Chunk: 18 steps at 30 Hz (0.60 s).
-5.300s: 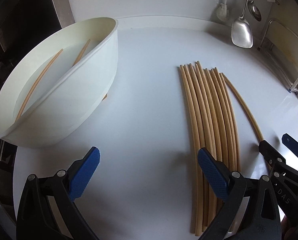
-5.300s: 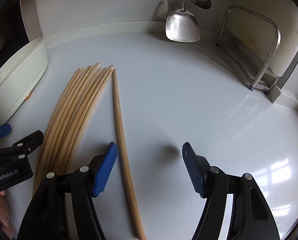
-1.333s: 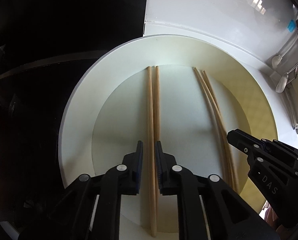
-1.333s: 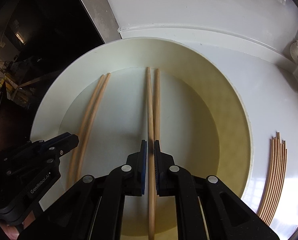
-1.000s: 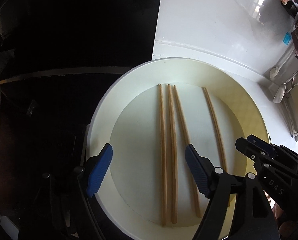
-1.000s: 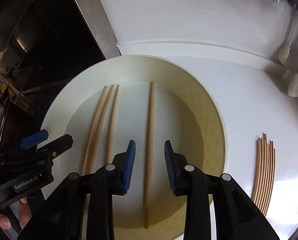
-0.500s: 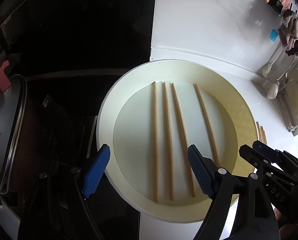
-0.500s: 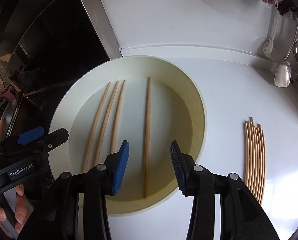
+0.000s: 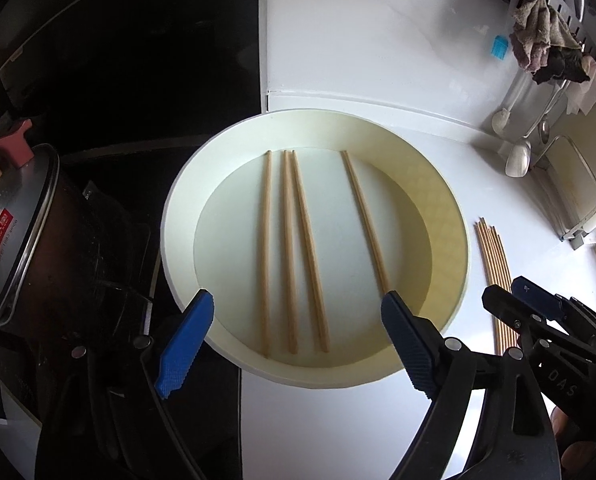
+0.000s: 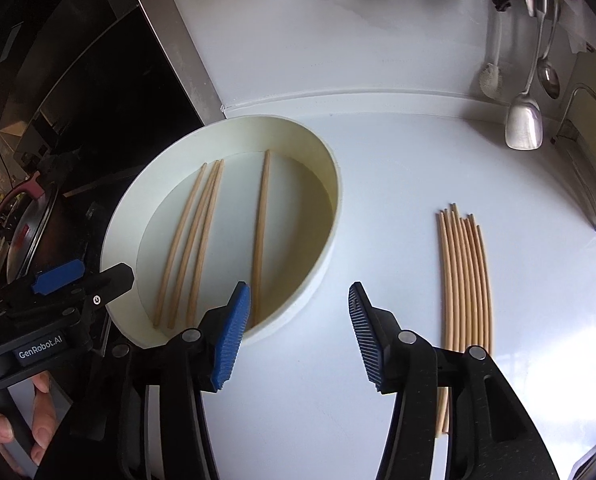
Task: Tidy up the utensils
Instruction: 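Raise both open grippers away from the basin toward the chopstick row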
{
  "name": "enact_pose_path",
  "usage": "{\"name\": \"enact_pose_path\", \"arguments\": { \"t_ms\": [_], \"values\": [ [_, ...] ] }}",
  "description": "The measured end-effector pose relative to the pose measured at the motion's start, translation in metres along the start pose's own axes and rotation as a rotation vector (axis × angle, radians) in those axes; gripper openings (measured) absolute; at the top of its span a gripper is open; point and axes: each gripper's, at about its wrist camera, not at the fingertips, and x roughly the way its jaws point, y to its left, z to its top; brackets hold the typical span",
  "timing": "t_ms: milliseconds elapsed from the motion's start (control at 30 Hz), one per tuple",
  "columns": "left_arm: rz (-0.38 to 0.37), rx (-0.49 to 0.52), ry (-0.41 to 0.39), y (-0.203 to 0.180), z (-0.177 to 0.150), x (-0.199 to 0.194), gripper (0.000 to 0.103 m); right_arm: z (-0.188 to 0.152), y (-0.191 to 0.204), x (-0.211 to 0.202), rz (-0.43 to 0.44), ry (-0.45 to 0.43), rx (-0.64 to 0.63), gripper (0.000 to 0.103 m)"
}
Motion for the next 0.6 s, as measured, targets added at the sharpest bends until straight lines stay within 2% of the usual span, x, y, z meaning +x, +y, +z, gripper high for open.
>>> {"name": "enact_pose_path", "arguments": {
  "t_ms": [133,367,600],
  "values": [
    [-0.01,-0.002,-0.005,-0.023,-0.008,-0.004,0.092,-0.014,-0.03,-0.016,-0.023,-0.004,0.014,0.055],
    [-0.027,0.034,-0.028,-0.073,-0.025,-0.009,0.094,-0.032,-0.093,-0.048,-0.097,-0.049,0.047,0.058],
    [-0.058,0.121,-0.072,-0.132,-0.046,-0.009,0.094,-0.055,-0.156,-0.055,-0.16,-0.048,0.098,0.058]
  ]
}}
